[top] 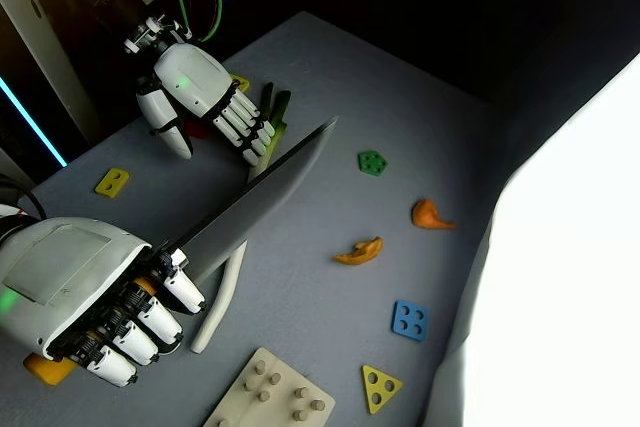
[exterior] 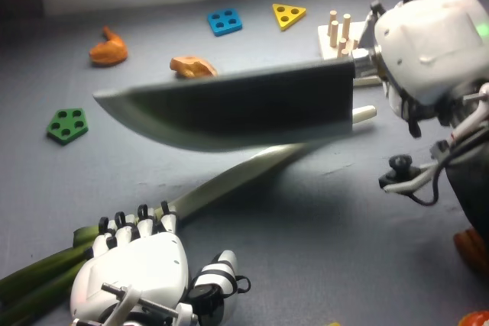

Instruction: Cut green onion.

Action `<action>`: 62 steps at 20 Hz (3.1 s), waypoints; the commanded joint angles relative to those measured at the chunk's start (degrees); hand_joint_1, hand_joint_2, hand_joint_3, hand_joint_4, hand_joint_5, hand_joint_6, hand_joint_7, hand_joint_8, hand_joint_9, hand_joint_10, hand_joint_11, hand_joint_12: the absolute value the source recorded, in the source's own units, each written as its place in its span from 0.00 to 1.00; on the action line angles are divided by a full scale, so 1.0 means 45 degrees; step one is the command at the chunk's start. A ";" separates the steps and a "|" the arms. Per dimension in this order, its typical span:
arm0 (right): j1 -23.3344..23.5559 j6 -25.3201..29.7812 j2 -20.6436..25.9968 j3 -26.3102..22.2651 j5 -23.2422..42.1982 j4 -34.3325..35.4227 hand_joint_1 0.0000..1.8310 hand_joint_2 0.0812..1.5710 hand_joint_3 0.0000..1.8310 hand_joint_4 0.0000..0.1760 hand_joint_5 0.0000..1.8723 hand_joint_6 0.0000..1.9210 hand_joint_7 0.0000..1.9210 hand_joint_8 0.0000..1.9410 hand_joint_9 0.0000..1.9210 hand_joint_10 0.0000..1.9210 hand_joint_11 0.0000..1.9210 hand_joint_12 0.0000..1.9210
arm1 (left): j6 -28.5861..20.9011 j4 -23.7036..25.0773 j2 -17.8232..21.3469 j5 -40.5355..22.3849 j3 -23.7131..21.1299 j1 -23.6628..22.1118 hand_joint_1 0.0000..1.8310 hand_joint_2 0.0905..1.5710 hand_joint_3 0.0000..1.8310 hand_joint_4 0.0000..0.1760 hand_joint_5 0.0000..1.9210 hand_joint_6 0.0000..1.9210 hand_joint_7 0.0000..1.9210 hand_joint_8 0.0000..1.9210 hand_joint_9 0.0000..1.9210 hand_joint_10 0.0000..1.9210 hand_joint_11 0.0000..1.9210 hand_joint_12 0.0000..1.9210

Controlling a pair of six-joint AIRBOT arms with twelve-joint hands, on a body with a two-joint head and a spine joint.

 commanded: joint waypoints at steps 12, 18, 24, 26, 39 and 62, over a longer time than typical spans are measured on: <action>-0.0780 0.0279 0.0148 0.0275 0.1671 -0.1503 0.86 0.59 0.22 1.00 0.78 1.00 0.81 1.00 0.84 1.00 0.90 1.00 | -0.0004 0.0254 -0.0055 0.0350 0.0025 0.0015 0.00 0.89 0.00 0.00 0.11 0.02 0.08 0.01 0.01 0.00 0.00 0.00; -0.0937 0.0316 0.0482 0.0461 0.1714 -0.1503 0.87 0.59 0.23 1.00 0.77 1.00 0.81 1.00 0.85 1.00 0.89 1.00 | -0.0004 0.0290 -0.0053 0.0351 0.0024 -0.0001 0.00 0.89 0.00 0.00 0.11 0.01 0.06 0.00 0.00 0.00 0.00 0.00; -0.1300 0.0657 0.1176 0.0503 0.1760 -0.1771 0.86 0.60 0.22 1.00 0.77 1.00 0.81 1.00 0.84 1.00 0.89 1.00 | -0.0004 0.0304 -0.0053 0.0352 0.0023 -0.0041 0.00 0.89 0.00 0.00 0.10 0.01 0.07 0.00 0.00 0.00 0.00 0.00; -0.1380 0.0779 0.1416 0.0502 0.1706 -0.1772 0.86 0.60 0.22 1.00 0.77 1.00 0.81 1.00 0.85 1.00 0.89 1.00 | -0.0004 0.0304 -0.0055 0.0352 0.0020 -0.0051 0.00 0.89 0.00 0.00 0.11 0.01 0.07 0.00 0.00 0.00 0.00 0.00; -0.0499 0.0979 0.1746 0.0454 0.1573 -0.1769 0.83 0.63 0.23 1.00 0.78 1.00 0.81 1.00 0.85 1.00 0.91 1.00 | -0.0004 0.0386 -0.0053 0.0351 0.0020 -0.0062 0.01 0.89 0.00 0.00 0.12 0.01 0.12 0.01 0.02 0.01 0.00 0.00; 0.0978 0.2787 0.4611 -0.0304 -0.0765 -0.1809 0.86 0.62 0.20 1.00 0.74 1.00 0.78 1.00 0.82 1.00 0.88 1.00 | -0.0001 0.1129 0.0352 0.0267 0.0107 -0.0367 0.04 0.88 0.00 0.00 0.06 0.02 0.05 0.01 0.04 0.01 0.00 0.00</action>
